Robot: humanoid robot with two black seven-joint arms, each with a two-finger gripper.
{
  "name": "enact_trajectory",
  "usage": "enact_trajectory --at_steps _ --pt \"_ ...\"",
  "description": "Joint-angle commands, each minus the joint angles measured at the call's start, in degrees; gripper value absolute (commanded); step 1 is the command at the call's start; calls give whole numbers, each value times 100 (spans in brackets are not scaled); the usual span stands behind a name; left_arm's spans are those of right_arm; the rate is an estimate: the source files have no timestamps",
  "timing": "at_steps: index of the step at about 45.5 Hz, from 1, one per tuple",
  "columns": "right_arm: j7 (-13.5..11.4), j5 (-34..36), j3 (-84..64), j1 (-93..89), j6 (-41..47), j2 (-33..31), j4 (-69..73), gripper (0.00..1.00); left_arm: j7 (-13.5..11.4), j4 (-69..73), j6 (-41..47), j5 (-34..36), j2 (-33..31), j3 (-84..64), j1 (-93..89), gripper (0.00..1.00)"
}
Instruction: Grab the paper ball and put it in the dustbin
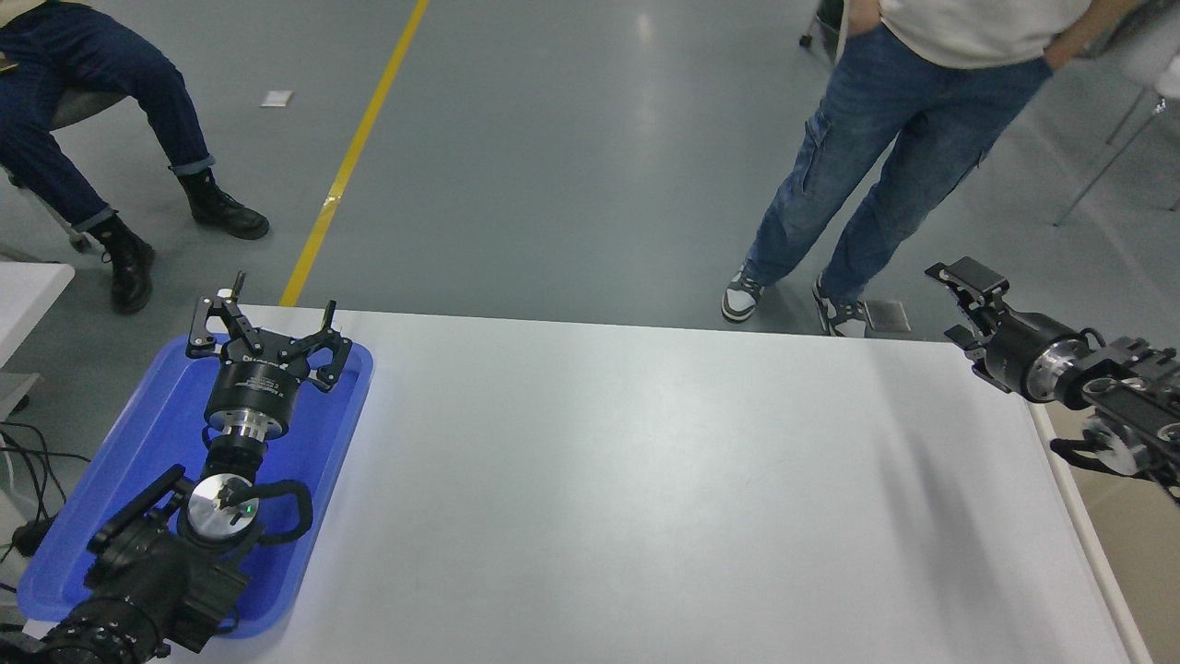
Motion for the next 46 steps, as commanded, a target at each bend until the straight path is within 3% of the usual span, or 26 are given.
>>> enact_trajectory --at_steps 1,17,35,46 --pt "71 2230 1061 -285 156 419 706 100 0 0 -1 -1 1 5 0 100" --pt "79 2354 2626 -1340 788 1386 460 100 0 0 -1 -1 1 5 0 100" --pt "79 2450 2776 -1701 2142 1466 -524 100 0 0 -1 -1 1 5 0 100" --pt "71 2556 2767 -1736 2274 1553 -577 100 0 0 -1 -1 1 5 0 100"
